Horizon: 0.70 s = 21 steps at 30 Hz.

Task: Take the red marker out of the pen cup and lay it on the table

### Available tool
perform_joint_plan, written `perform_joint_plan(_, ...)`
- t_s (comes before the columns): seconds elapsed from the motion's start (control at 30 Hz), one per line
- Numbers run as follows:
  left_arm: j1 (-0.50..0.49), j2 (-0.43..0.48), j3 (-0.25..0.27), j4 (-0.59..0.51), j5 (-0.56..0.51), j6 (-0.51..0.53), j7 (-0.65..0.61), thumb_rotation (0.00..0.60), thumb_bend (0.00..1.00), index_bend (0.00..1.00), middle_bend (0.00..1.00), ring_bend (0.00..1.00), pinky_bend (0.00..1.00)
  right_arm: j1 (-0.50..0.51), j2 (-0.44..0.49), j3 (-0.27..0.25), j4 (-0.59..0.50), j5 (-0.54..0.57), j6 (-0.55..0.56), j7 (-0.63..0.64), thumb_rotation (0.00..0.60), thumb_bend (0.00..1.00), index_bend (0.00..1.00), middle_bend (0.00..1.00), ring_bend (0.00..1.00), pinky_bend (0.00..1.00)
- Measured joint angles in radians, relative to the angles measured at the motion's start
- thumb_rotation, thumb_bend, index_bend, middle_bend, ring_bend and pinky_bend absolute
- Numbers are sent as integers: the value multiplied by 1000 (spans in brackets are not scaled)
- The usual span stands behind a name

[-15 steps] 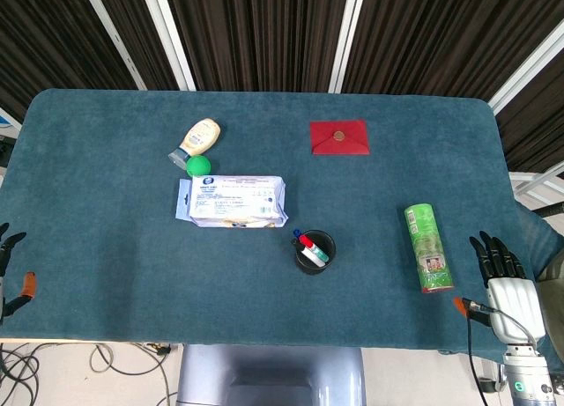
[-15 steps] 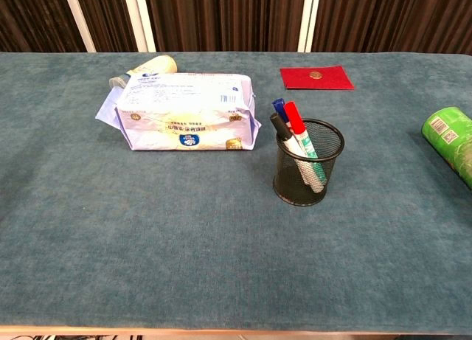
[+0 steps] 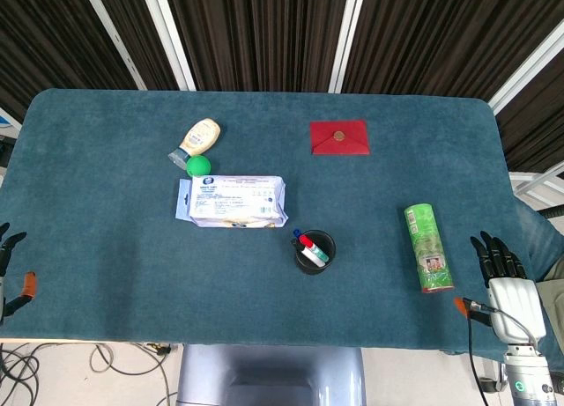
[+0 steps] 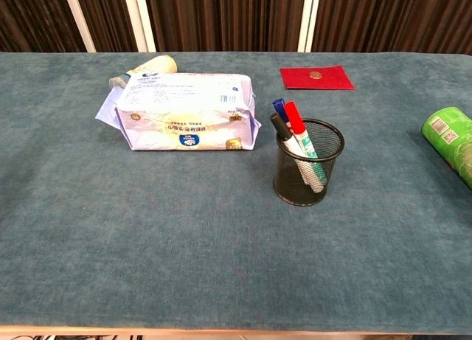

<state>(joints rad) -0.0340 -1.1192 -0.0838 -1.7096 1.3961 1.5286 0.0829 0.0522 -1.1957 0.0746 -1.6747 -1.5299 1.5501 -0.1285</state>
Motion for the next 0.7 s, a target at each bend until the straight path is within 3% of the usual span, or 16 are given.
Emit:
perform_joint_plan(0.47,0,1,-1,-1,-4,-2,1,600,450,153,29,78,44,3,11,-5,-6,3,-19,28,600,220,4,0,38,162)
perform_joint_plan(0.7,-4,1,-5,-7,-14,-11,-2,600,450,153,29,78,44,16,45,-12,-23,-9,-49,171,600,200,37,0,38,162)
